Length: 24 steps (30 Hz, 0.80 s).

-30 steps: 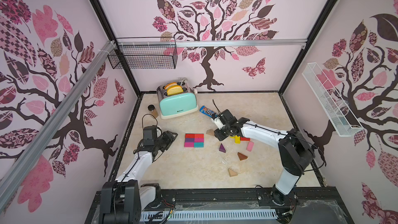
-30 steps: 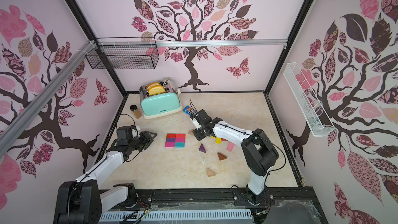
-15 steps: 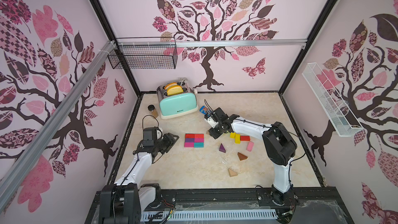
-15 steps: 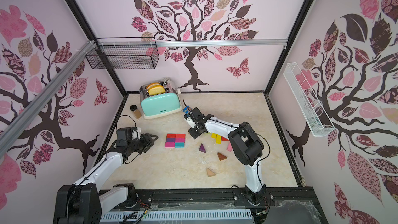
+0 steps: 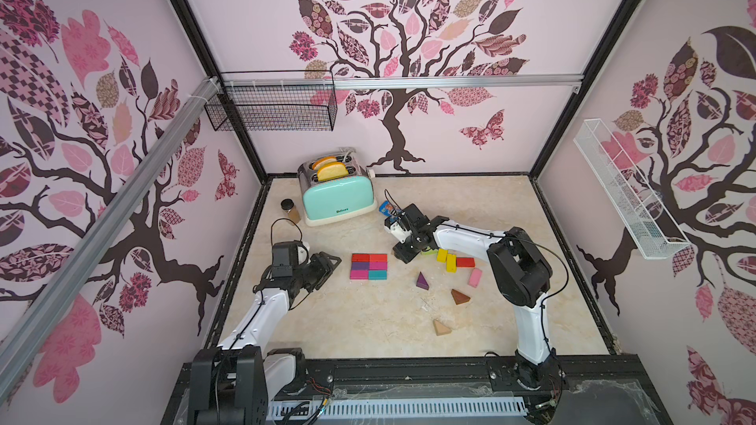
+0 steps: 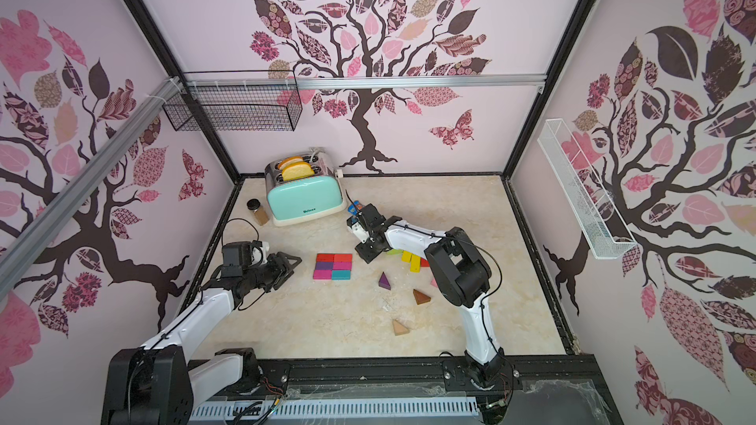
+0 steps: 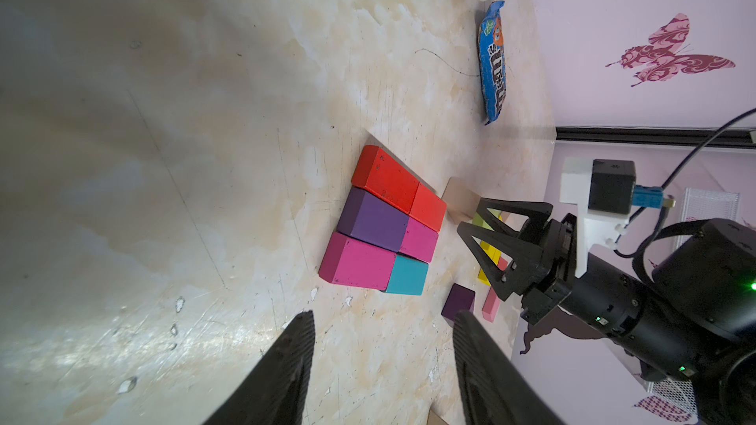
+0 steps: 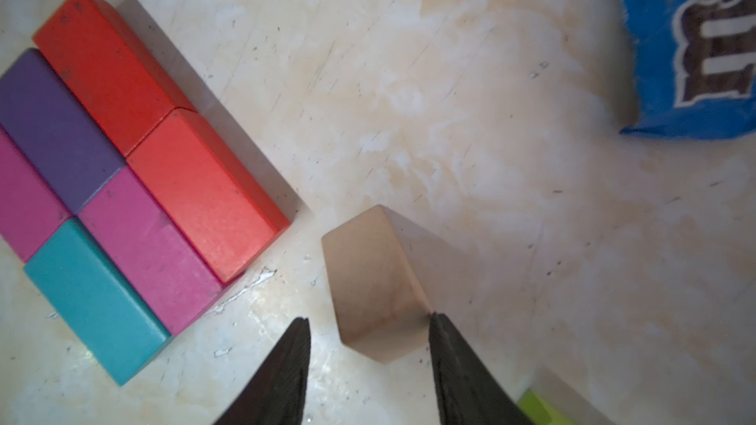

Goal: Assemble a piece of candy with building blocks
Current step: Adjust the building block at the center of the board.

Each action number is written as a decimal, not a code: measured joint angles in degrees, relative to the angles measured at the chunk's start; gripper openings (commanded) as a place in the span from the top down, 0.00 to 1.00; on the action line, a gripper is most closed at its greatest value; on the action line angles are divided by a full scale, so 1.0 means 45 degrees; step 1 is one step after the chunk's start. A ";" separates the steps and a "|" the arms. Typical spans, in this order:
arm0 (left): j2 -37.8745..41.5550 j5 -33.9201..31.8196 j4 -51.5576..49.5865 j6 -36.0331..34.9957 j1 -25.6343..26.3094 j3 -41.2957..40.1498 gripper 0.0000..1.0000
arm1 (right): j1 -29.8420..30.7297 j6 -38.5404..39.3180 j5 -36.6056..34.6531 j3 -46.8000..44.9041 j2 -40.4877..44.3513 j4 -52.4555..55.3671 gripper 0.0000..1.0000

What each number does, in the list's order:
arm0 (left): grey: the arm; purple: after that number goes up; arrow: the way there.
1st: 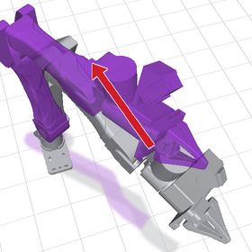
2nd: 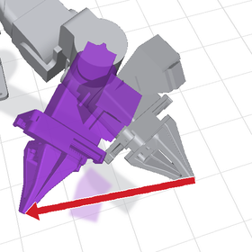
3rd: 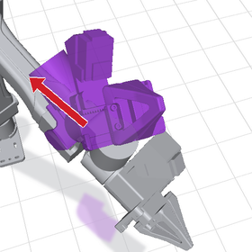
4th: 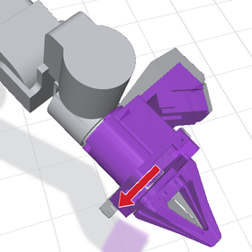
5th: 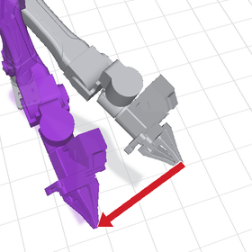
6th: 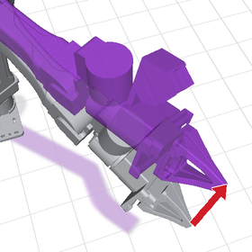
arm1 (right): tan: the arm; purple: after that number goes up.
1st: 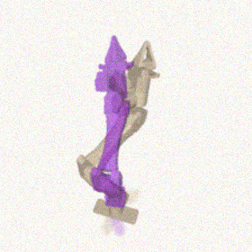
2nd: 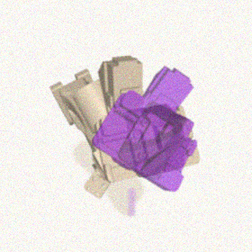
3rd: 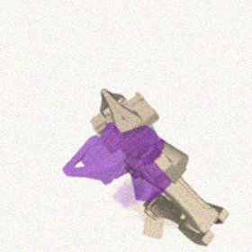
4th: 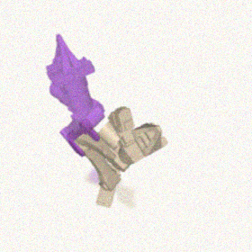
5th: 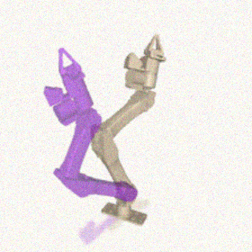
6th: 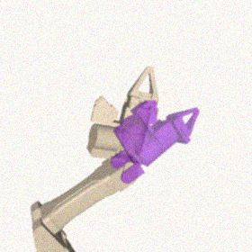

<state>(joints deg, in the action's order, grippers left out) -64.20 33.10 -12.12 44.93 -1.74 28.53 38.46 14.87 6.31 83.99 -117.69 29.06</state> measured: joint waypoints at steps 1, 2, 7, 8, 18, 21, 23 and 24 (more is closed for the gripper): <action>0.0015 0.0010 0.0000 0.0000 0.0000 0.0000 0.41 | -0.0019 0.0010 0.0019 0.0015 -0.0005 -0.0019 0.50; 0.0034 0.0024 -0.0005 0.0000 0.0000 0.0000 0.39 | -0.0034 0.0053 0.0039 0.0024 -0.0015 -0.0044 0.51; 0.0160 0.0097 -0.0015 -0.0010 0.0000 0.0000 0.37 | -0.0121 0.0180 0.0243 0.0131 -0.0204 -0.0282 0.52; 0.0180 0.0102 -0.0015 -0.0005 0.0000 0.0000 0.37 | -0.0146 0.0189 0.0262 0.0131 -0.0238 -0.0296 0.52; 0.0379 0.0146 -0.0058 -0.0005 0.0000 0.0000 0.36 | -0.0199 0.0403 0.0539 0.0136 -0.0384 -0.0593 0.48; 0.0379 0.0146 -0.0063 -0.0005 0.0000 0.0000 0.36 | -0.0199 0.0520 0.0588 0.0136 -0.0389 -0.0665 0.47; 0.0379 0.0151 -0.0063 0.0000 0.0000 -0.0005 0.36 | -0.0199 0.0573 0.0602 0.0136 -0.0408 -0.0704 0.47; 0.0379 0.0146 -0.0063 0.0005 0.0000 -0.0010 0.36 | -0.0199 0.0617 0.0612 0.0136 -0.0437 -0.0733 0.47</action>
<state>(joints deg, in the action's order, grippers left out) -62.50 33.76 -12.40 44.95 -1.74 28.49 37.56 17.65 9.06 84.60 -119.66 25.76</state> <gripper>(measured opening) 0.642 0.533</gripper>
